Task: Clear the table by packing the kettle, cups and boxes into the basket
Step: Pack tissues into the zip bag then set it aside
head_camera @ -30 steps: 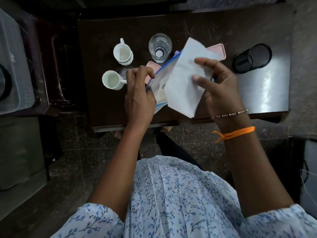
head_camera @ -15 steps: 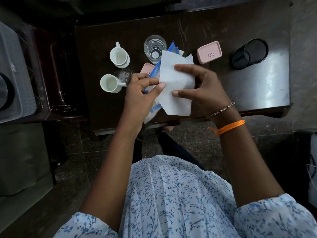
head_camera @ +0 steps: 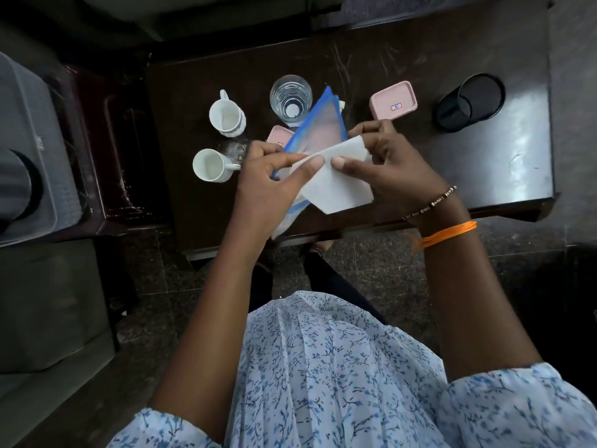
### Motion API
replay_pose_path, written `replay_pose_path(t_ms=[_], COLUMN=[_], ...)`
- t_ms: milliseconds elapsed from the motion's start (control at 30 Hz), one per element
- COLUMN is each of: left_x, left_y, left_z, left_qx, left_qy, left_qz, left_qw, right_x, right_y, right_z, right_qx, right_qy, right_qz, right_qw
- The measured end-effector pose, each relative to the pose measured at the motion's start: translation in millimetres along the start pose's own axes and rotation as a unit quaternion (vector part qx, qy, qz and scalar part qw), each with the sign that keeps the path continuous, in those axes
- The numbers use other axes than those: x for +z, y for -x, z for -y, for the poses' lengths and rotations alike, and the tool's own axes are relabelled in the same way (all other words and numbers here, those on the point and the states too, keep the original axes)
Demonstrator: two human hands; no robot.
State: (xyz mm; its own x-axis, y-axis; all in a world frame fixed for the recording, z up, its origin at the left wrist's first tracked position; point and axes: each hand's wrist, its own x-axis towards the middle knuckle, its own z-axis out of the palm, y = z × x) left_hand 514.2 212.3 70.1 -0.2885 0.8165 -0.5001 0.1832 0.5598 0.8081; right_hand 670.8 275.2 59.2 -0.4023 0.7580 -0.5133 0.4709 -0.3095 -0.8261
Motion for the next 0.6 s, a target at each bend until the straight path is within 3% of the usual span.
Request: replay_pose_path(t_ms=[167,300,433,600], left_x=[16,24,27,25], left_y=[-6,-12,-16,-21], left_z=[-3,-6,-13,-21], left_qx=[-0.004,-0.046,-0.081,-0.099], left_qy=[-0.001,0.086,0.145,0.214], left_qz=[0.008,-0.033,-0.052,-0.063], left_qw=[1.0,0.995,0.985,0.97], right_x=[-11,-20,-27,-24], right_y=[-3,-1,2,-4], right_z=[0,-1,4,13], right_qx=[0.001,0.004,-0.02,-0.121], right_qy=[0.018,0.05,0.003,-0.104], right_qz=[-0.029,-0.076,-0.097,-0.157], right_qw=[0.999,0.996,0.995,0.975])
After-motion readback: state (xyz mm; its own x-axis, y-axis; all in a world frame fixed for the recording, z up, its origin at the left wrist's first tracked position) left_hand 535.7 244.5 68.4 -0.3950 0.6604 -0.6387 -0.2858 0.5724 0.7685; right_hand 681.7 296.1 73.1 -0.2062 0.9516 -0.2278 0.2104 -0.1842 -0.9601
